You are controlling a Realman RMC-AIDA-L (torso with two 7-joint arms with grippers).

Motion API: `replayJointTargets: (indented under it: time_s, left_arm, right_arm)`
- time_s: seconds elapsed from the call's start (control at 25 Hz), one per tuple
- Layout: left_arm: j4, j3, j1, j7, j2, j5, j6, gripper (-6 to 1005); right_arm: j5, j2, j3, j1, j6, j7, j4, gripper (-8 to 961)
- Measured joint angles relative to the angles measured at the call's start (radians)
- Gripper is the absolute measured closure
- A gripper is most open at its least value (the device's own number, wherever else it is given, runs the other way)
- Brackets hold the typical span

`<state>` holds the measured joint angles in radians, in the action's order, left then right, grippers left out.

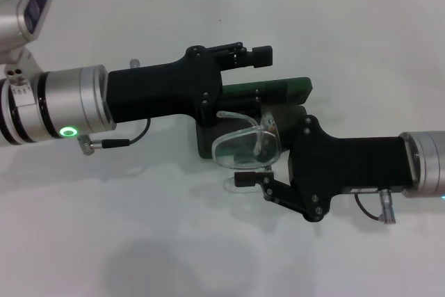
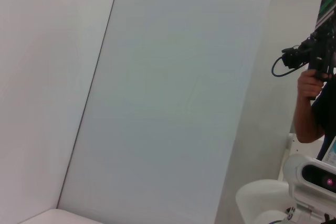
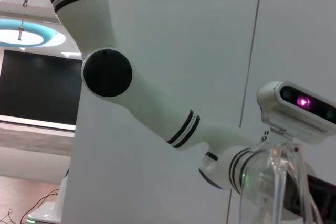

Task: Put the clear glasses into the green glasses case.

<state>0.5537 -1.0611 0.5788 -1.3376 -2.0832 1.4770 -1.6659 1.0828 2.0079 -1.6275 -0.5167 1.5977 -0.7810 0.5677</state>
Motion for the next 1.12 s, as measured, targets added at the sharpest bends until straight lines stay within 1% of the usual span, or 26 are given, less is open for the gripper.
replayJointTargets:
  time_s: [0.16, 0.24, 0.32, 0.36, 0.44, 0.48, 0.56, 0.64, 0.72, 0.8, 0.92, 1.04, 1.12]
  left_arm:
    - [0.000, 0.002, -0.002, 0.000, -0.001, 0.000, 0.000, 303]
    - [0.000, 0.006, -0.004, 0.001, -0.001, -0.001, 0.001, 303]
    - [-0.002, 0.074, -0.034, 0.016, -0.002, -0.027, 0.002, 302]
    - [-0.002, 0.090, -0.042, 0.020, -0.001, -0.036, 0.002, 302]
    - [-0.002, 0.131, -0.069, 0.035, -0.002, -0.063, 0.004, 302]
    - [-0.003, 0.152, -0.084, 0.042, -0.002, -0.075, 0.006, 302]
    - [-0.003, 0.195, -0.112, 0.057, -0.002, -0.086, 0.007, 302]
    - [-0.003, 0.226, -0.131, 0.064, -0.001, -0.089, 0.008, 302]
    - [-0.003, 0.245, -0.145, 0.066, -0.001, -0.091, 0.009, 302]
    - [-0.003, 0.254, -0.155, 0.066, 0.000, -0.092, 0.010, 302]
    - [-0.004, 0.256, -0.164, 0.070, 0.000, -0.091, 0.012, 303]
    - [-0.019, 0.256, -0.159, 0.079, 0.000, -0.084, 0.014, 303]
    - [-0.026, 0.256, -0.156, 0.083, 0.002, -0.083, 0.017, 303]
  right_arm:
    - [0.011, -0.002, 0.000, 0.004, 0.005, 0.000, 0.008, 833]
    - [0.014, -0.009, 0.003, 0.005, 0.004, 0.002, 0.015, 833]
    - [0.026, -0.022, 0.028, 0.013, -0.008, 0.001, 0.033, 833]
    - [0.038, -0.028, 0.048, 0.020, -0.016, -0.003, 0.045, 833]
    - [0.107, -0.038, 0.121, 0.052, -0.042, -0.039, 0.115, 833]
    - [0.160, -0.040, 0.161, 0.072, -0.064, -0.075, 0.169, 833]
    - [0.261, -0.032, 0.207, 0.106, -0.116, -0.147, 0.282, 833]
    - [0.396, -0.010, 0.226, 0.146, -0.192, -0.240, 0.426, 833]
    - [0.524, 0.010, 0.202, 0.175, -0.275, -0.323, 0.546, 833]
    - [0.600, 0.015, 0.139, 0.186, -0.358, -0.379, 0.611, 833]
    - [0.642, 0.012, 0.032, 0.181, -0.491, -0.407, 0.632, 833]
    - [0.654, 0.013, -0.028, 0.183, -0.603, -0.409, 0.632, 833]
    - [0.665, 0.013, -0.056, 0.185, -0.652, -0.410, 0.635, 833]
